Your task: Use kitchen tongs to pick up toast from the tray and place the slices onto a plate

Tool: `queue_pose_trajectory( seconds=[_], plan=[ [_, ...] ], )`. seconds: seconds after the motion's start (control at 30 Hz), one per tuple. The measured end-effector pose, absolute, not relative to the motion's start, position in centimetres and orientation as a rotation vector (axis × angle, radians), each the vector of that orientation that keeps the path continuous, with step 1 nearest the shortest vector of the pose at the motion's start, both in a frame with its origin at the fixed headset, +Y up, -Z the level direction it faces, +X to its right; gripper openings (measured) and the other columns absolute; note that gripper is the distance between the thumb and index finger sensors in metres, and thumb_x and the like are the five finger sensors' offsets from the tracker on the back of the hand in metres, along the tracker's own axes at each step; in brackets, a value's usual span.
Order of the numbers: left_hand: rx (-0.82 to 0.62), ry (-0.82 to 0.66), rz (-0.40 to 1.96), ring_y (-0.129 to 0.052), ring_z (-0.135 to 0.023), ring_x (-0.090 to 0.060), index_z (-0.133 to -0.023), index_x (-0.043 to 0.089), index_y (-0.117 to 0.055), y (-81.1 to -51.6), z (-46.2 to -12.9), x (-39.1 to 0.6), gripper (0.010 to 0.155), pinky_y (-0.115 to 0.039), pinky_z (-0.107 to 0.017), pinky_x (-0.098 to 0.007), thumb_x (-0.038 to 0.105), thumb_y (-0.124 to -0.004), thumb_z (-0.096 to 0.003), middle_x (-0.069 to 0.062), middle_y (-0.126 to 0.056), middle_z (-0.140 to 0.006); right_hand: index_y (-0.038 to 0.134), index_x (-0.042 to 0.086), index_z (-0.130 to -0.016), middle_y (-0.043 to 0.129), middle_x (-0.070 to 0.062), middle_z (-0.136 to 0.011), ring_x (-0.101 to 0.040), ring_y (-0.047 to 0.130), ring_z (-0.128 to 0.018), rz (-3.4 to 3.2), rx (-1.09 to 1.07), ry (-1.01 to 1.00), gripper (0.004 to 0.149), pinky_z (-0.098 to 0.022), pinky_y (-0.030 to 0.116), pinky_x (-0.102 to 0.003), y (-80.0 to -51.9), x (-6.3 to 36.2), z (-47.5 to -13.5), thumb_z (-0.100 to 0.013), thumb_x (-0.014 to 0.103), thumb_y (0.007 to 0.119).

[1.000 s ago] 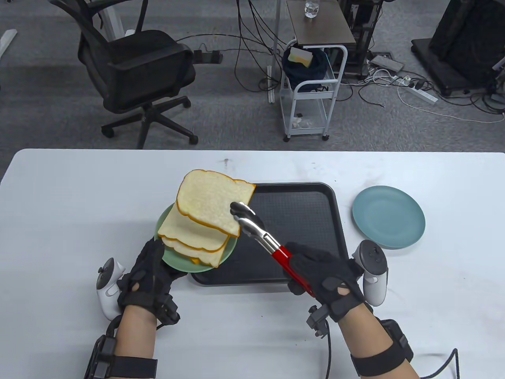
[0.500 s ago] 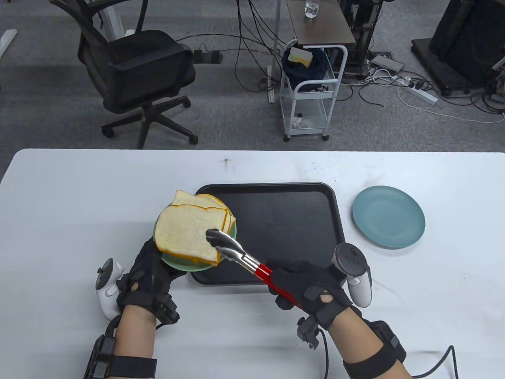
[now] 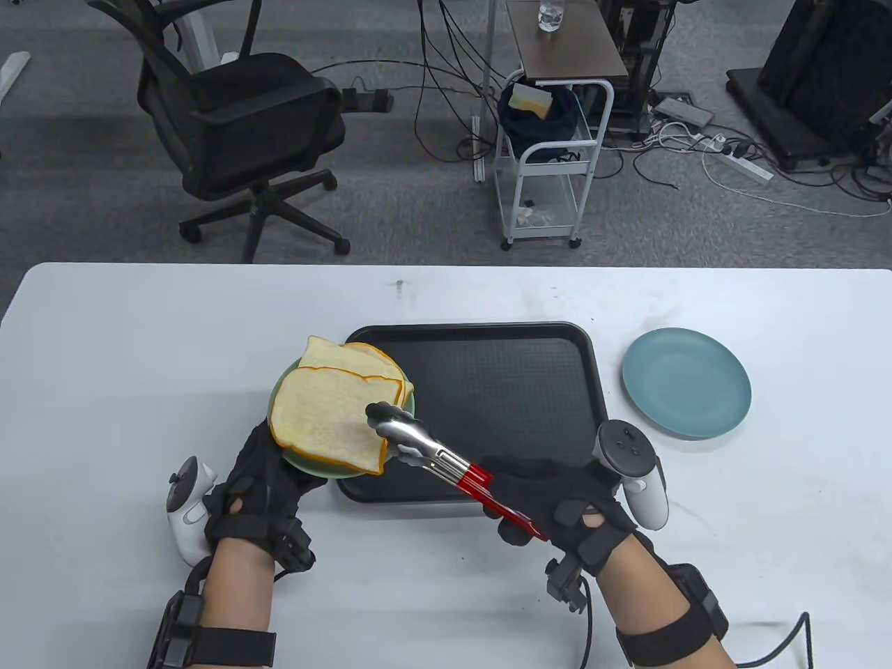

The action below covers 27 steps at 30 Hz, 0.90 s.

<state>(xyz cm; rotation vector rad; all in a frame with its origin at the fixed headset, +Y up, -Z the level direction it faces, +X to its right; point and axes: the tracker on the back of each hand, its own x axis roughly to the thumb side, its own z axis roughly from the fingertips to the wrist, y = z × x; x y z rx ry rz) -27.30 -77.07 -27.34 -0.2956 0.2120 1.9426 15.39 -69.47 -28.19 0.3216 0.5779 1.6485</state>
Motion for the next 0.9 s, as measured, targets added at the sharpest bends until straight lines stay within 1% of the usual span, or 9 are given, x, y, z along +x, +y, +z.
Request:
queue_pose_trajectory(
  seconds=[0.1, 0.23, 0.33, 0.37, 0.43, 0.6, 0.7, 0.73, 0.9],
  plan=[
    [-0.296, 0.207, 1.943, -0.107, -0.067, -0.024, -0.104, 0.038, -0.045, -77.0, -27.3, -27.3, 0.059, -0.082, -0.063, -0.043, 0.055, -0.064, -0.0519, 0.001, -0.082, -0.102, 0.074, 0.011, -0.099, 0.092, -0.026, -0.078, -0.035, 0.104, -0.039, 1.616, 0.324, 0.627, 0.073, -0.035, 0.088, -0.054, -69.3, 16.8, -28.6, -0.046, 0.059, 0.084],
    [-0.296, 0.208, 1.949, -0.108, -0.067, -0.024, -0.104, 0.038, -0.044, -77.1, -27.3, -27.4, 0.058, -0.082, -0.063, -0.043, 0.055, -0.064, -0.0519, 0.001, -0.082, -0.102, 0.072, 0.011, -0.101, 0.091, -0.027, -0.08, -0.035, 0.103, -0.04, 1.58, 0.269, 0.549, 0.074, -0.036, 0.087, -0.054, -68.7, 20.1, -29.3, -0.046, 0.059, 0.084],
    [-0.294, 0.208, 1.946, -0.108, -0.067, -0.023, -0.105, 0.038, -0.044, -77.1, -27.4, -27.4, 0.059, -0.082, -0.063, -0.043, 0.055, -0.064, -0.052, 0.001, -0.082, -0.102, 0.07, 0.011, -0.102, 0.089, -0.027, -0.082, -0.036, 0.103, -0.042, 1.634, 0.176, 0.35, 0.075, -0.036, 0.087, -0.056, -68.1, 23.1, -29.7, -0.045, 0.057, 0.086],
    [-0.295, 0.208, 1.946, -0.108, -0.067, -0.024, -0.104, 0.038, -0.045, -77.2, -27.4, -27.4, 0.058, -0.082, -0.063, -0.043, 0.055, -0.064, -0.0519, 0.001, -0.083, -0.102, 0.068, 0.011, -0.103, 0.088, -0.028, -0.083, -0.04, 0.101, -0.043, 1.691, 0.126, 0.254, 0.074, -0.038, 0.086, -0.057, -67.8, 24.1, -29.7, -0.045, 0.054, 0.087],
    [-0.297, 0.209, 1.942, -0.108, -0.067, -0.023, -0.104, 0.038, -0.045, -77.2, -27.4, -27.3, 0.058, -0.082, -0.063, -0.043, 0.055, -0.064, -0.052, 0.001, -0.083, -0.102, 0.065, 0.012, -0.104, 0.087, -0.027, -0.084, -0.04, 0.102, -0.044, 1.836, 0.043, 0.053, 0.076, -0.039, 0.087, -0.057, -67.5, 25.5, -29.8, -0.044, 0.052, 0.088],
    [-0.301, 0.205, 1.933, -0.108, -0.067, -0.024, -0.104, 0.038, -0.044, -77.3, -27.4, -27.3, 0.059, -0.082, -0.063, -0.043, 0.055, -0.064, -0.0518, 0.001, -0.082, -0.102, 0.061, 0.013, -0.105, 0.08, -0.028, -0.091, -0.041, 0.099, -0.054, 2.107, -0.209, -0.326, 0.076, -0.045, 0.085, -0.059, -68.5, 28.2, -29.9, -0.043, 0.045, 0.091],
    [-0.301, 0.203, 1.933, -0.108, -0.067, -0.023, -0.105, 0.038, -0.044, -77.3, -27.4, -27.3, 0.059, -0.082, -0.063, -0.042, 0.055, -0.064, -0.0518, 0.001, -0.082, -0.102, 0.056, 0.013, -0.107, 0.075, -0.029, -0.096, -0.042, 0.097, -0.06, 2.28, -0.349, -0.408, 0.077, -0.049, 0.083, -0.059, -69.7, 29.5, -30.4, -0.045, 0.043, 0.09],
    [-0.3, 0.203, 1.931, -0.108, -0.067, -0.023, -0.105, 0.038, -0.044, -77.3, -27.4, -27.3, 0.059, -0.082, -0.063, -0.042, 0.055, -0.064, -0.0518, 0.001, -0.082, -0.102, 0.054, 0.014, -0.107, 0.072, -0.029, -0.097, -0.04, 0.096, -0.063, 2.309, -0.381, -0.412, 0.077, -0.05, 0.082, -0.06, -70.0, 29.8, -30.5, -0.045, 0.041, 0.09],
    [-0.302, 0.205, 1.925, -0.108, -0.067, -0.024, -0.105, 0.038, -0.044, -77.4, -27.4, -27.2, 0.059, -0.082, -0.063, -0.042, 0.055, -0.064, -0.0517, 0.001, -0.082, -0.102, 0.051, 0.015, -0.108, 0.065, -0.031, -0.102, -0.044, 0.091, -0.07, 2.422, -0.603, -0.365, 0.075, -0.054, 0.078, -0.062, -72.9, 32.4, -31.7, -0.047, 0.036, 0.089]
  ],
)
